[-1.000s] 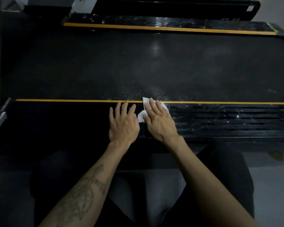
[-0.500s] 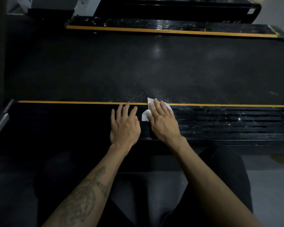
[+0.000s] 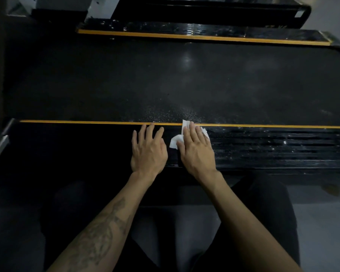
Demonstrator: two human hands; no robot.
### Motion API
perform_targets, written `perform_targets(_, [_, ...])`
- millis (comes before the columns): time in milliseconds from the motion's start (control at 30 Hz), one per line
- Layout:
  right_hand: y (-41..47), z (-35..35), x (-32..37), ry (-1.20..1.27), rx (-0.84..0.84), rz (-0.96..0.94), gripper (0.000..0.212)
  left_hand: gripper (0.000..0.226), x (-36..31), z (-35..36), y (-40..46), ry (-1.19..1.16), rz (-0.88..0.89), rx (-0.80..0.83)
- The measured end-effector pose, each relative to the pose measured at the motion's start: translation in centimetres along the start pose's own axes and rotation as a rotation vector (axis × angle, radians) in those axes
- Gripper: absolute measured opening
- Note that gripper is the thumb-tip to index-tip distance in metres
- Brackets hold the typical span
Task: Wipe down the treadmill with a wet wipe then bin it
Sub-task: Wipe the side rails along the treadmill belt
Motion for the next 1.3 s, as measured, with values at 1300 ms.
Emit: perform_targets(1300, [-3.0, 1.2, 0.7, 0.048, -0.089, -0.002, 0.071, 0.047, 0.0, 0.0, 0.0, -0.013, 0.026, -0.026])
Point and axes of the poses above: each hand's wrist, its own y-axis towards the middle knuckle, its own z-axis out of the palm, x = y × z, the point moved 5 cm from there along y, towards the middle knuckle, and after that the axes turned 2 degrees about z, right-handed, at the moved point
